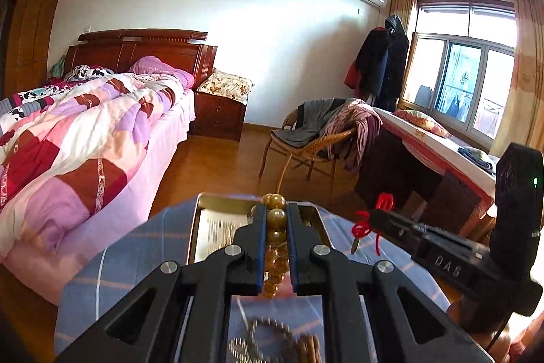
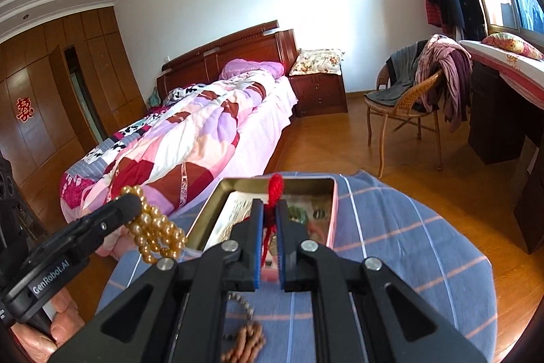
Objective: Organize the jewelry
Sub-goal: 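Carry the gold beads and red tassel over the pink tin, then lower the gold beads and red tassel into the pink tin and open both tools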
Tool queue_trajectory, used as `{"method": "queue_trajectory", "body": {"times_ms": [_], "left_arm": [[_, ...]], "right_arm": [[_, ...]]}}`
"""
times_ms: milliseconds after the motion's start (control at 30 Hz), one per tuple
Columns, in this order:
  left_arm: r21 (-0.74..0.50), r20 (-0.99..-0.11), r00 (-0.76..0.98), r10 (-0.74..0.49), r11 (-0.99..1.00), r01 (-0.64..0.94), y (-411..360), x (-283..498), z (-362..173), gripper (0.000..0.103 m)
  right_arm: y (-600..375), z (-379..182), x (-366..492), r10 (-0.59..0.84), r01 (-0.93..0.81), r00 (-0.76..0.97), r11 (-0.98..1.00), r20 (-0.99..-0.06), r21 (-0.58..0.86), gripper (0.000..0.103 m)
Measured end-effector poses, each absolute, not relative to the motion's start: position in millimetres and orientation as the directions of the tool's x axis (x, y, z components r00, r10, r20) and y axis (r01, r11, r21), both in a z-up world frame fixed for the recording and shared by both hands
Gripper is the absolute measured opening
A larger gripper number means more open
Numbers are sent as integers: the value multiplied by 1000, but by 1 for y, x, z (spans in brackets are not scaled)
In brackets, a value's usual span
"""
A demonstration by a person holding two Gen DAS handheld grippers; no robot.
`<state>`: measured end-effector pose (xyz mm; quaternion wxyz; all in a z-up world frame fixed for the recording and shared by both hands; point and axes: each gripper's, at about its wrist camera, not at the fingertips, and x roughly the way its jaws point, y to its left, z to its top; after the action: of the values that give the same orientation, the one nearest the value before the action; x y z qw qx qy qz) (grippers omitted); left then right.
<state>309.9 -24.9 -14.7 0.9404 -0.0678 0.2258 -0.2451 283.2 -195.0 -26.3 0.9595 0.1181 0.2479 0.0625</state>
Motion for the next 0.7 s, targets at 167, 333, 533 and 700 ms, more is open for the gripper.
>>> {"method": "queue_trajectory", "body": {"times_ms": [167,333,533,700], "left_arm": [[-234,-393,780,-487,873,427,-34,339,-23,10],[-246,-419,776,-472,882,403,-41,369,-38,10],[-236,-476,761,-441,898,372,-49,399,-61,10],[-214,-549,744,-382,924,317,-53,408,-80,10]], "right_arm": [[-199,-39,316,166,-41,863,964,-477,262,10],[-205,-57,347,153,-20,841,967,-518,254,10],[-208,-83,372,148,2,805,968,-575,252,10],[-206,-95,380,145,-4,785,973,-602,229,13]]}}
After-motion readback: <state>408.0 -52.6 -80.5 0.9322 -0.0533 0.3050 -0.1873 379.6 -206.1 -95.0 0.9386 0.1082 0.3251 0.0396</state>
